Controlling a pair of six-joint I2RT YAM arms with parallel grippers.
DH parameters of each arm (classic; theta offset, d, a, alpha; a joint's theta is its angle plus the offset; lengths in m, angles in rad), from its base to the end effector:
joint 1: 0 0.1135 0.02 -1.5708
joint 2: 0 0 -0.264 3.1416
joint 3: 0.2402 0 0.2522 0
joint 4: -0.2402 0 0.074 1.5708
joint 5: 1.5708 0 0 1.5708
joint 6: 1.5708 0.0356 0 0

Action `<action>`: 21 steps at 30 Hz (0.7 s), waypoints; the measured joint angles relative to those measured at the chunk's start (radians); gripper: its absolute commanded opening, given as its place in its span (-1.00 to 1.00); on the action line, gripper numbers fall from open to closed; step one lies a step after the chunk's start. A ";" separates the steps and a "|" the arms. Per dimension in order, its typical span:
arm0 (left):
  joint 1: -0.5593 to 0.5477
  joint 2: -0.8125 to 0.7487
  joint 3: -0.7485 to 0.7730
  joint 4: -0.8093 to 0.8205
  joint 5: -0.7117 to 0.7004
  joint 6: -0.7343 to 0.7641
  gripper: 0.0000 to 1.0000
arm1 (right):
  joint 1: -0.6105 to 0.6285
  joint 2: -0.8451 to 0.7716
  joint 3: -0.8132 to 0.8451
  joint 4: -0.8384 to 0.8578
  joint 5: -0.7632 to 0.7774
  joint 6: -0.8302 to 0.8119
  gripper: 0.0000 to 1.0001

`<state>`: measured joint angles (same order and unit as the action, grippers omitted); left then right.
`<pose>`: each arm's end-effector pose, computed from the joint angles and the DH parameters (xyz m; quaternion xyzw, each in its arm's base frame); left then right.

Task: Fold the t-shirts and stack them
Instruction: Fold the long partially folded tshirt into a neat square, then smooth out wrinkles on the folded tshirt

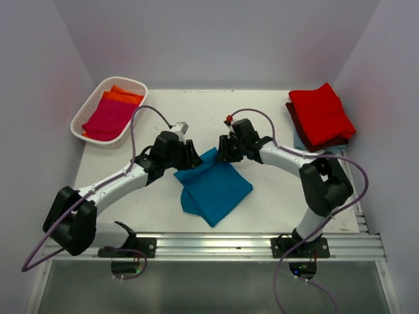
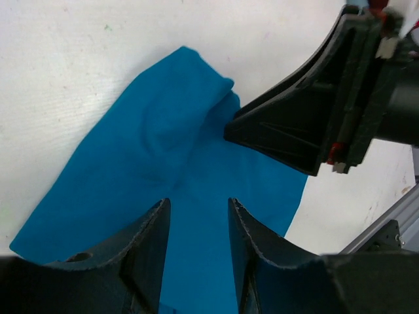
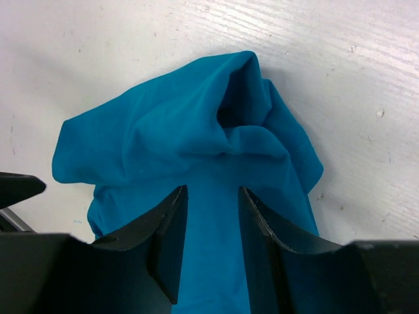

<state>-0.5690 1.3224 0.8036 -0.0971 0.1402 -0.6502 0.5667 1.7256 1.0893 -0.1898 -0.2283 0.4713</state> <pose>0.2389 -0.1587 0.2369 -0.0038 0.8866 -0.3135 0.3402 0.3053 0.2038 0.1971 -0.0855 0.9224 0.2714 0.2612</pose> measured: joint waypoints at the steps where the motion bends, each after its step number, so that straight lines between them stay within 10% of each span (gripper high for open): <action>1: 0.000 0.008 -0.004 -0.008 0.003 -0.004 -0.12 | 0.000 0.002 0.001 0.001 -0.002 0.002 -0.08; 21: -0.016 -0.173 -0.173 -0.153 -0.021 -0.129 -0.18 | -0.032 0.051 0.047 0.045 -0.076 0.000 -0.24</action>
<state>-0.5854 1.1492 0.6304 -0.2504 0.1192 -0.7788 0.5346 1.7767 1.1362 -0.1452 -0.3038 0.4717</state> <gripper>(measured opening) 0.416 0.414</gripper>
